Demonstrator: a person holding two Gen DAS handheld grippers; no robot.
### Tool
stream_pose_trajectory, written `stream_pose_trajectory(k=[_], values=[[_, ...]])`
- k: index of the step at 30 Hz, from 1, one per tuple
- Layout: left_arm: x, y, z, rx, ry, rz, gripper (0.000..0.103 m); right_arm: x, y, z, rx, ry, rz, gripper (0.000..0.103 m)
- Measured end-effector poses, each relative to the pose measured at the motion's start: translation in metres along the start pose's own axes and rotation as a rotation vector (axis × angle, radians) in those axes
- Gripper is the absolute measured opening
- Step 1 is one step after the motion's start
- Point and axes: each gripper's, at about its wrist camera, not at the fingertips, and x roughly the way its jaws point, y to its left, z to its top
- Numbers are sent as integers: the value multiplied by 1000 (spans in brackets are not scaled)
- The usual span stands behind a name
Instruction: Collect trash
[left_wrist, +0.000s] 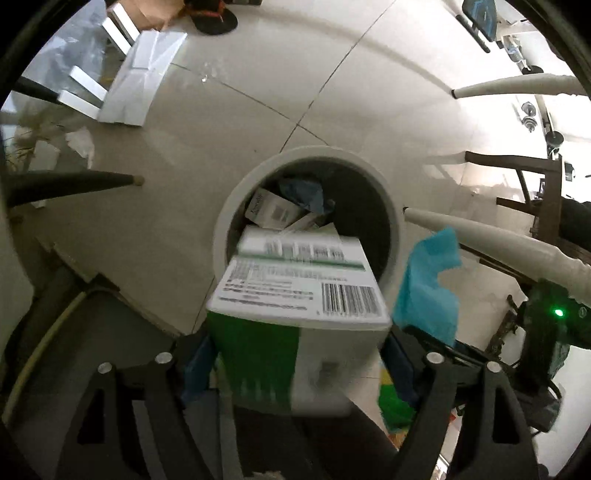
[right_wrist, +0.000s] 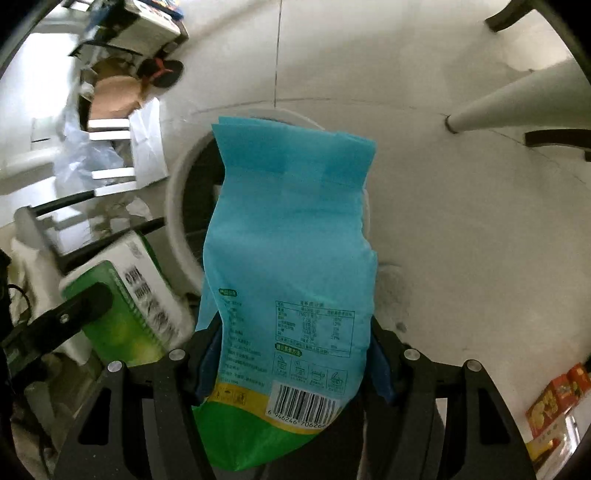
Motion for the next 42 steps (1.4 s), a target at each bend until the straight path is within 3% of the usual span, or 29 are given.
stream_pose_trajectory(k=[1, 4, 5, 7, 12, 19, 25, 34, 42], values=[[4, 3, 2, 1, 5, -2, 99, 9, 0, 7, -2, 12, -1, 69], [3, 7, 7, 7, -3, 39, 99, 28, 2, 22, -8, 38, 4, 76], [1, 7, 7, 12, -12, 58, 99, 33, 3, 27, -16, 50, 9, 81], [-9, 8, 4, 32, -48, 110, 99, 31, 4, 30, -30, 34, 1, 103], [-41, -4, -12, 124, -143, 319, 100, 6, 14, 28, -69, -20, -43, 103], [-101, -33, -47, 210, -148, 391, 100, -80, 28, -26, -105, -93, -155, 103], [-167, -80, -83, 343, -166, 396, 99, -183, 43, -90, -61, -179, -203, 103], [-294, -146, -138, 541, -224, 330, 100, -373, 55, -186, 44, -305, -79, 103], [-410, -182, -182, 596, -278, 200, 99, -498, 67, -254, 41, -346, 65, 103]])
